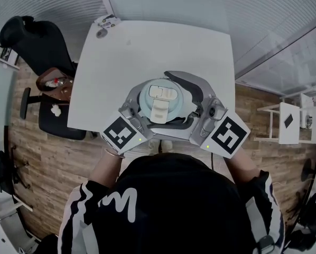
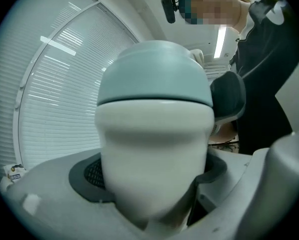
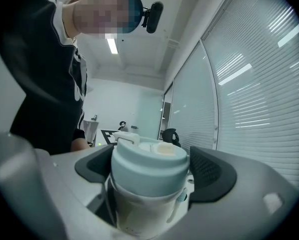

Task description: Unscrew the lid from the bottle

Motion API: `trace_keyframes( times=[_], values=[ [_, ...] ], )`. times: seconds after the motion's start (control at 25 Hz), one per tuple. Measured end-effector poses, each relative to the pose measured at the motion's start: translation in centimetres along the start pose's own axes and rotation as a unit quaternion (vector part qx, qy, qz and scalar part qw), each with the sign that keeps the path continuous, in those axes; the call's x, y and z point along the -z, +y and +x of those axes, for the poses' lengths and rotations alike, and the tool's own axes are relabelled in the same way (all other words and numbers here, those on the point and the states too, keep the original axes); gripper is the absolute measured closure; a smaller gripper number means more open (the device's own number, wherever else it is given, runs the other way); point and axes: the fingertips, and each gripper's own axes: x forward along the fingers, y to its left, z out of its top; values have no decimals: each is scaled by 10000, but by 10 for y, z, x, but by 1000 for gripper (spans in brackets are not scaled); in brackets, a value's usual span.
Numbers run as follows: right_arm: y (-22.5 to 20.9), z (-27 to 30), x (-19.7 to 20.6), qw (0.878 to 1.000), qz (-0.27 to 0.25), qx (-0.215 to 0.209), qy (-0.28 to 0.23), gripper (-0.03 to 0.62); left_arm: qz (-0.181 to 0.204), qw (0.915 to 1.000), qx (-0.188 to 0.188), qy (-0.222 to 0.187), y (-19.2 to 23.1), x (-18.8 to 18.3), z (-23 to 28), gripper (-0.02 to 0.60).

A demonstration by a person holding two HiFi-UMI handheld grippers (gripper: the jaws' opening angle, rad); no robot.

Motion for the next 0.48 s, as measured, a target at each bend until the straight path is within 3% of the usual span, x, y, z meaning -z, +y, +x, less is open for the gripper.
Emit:
trace_keyframes(
  times=[0.24,0.48],
  values=[
    [5,-1,-7,9993,-125,-349,-25,126,-101,9994,292,-147,-7,-11,-2,126],
    [10,-5,-16,9952,-282,-935,-74,123,-262,9955,891,-195,-17,-21,-10,126]
  ],
)
